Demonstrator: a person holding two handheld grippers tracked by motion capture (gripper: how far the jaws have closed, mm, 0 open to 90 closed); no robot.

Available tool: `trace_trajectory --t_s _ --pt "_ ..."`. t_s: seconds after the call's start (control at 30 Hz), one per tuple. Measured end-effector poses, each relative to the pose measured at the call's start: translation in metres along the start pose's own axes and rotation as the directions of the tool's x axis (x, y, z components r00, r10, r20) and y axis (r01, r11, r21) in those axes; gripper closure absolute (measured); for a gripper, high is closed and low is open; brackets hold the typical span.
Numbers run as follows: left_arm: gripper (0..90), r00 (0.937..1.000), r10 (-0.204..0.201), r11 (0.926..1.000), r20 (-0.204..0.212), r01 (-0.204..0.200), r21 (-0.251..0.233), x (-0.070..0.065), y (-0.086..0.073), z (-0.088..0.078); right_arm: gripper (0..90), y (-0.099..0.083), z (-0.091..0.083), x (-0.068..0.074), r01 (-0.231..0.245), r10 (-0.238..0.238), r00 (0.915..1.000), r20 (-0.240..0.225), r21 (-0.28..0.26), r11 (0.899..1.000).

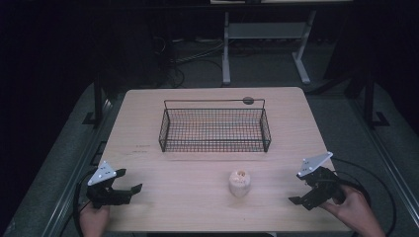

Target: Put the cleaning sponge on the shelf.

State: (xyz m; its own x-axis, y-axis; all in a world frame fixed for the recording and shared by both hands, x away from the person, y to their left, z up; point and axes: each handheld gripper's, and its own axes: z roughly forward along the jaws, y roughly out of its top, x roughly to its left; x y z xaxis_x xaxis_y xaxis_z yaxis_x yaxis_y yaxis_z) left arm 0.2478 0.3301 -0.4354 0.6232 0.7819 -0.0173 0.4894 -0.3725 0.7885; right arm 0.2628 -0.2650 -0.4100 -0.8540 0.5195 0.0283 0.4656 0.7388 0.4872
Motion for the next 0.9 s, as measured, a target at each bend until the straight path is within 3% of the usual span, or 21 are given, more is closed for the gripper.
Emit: trace_trajectory --t_s 0.3,0.43,0.53,0.9 --pt "13.7 1.0 0.009 0.9999 -0.001 -0.009 0.004 -0.002 0.001 0.0 14.9 0.011 0.005 0.001 0.044 -0.044 0.9989 -0.017 0.021 0.999" --pt "13.7 1.0 0.004 1.0 -0.002 -0.004 -0.001 -0.001 0.0 0.0 15.0 0.019 0.009 0.001 0.067 -0.065 0.9968 -0.046 0.033 0.997" --pt "13.7 1.0 -0.006 1.0 -0.003 0.006 -0.004 0.0 0.0 -0.001 15.4 0.031 0.015 0.003 0.093 -0.089 0.9941 -0.062 0.06 0.994" --pt "13.7 1.0 -0.003 1.0 -0.001 0.003 -0.003 0.001 0.0 -0.001 15.3 0.063 0.015 0.008 0.158 -0.151 0.9838 -0.096 0.065 0.985"
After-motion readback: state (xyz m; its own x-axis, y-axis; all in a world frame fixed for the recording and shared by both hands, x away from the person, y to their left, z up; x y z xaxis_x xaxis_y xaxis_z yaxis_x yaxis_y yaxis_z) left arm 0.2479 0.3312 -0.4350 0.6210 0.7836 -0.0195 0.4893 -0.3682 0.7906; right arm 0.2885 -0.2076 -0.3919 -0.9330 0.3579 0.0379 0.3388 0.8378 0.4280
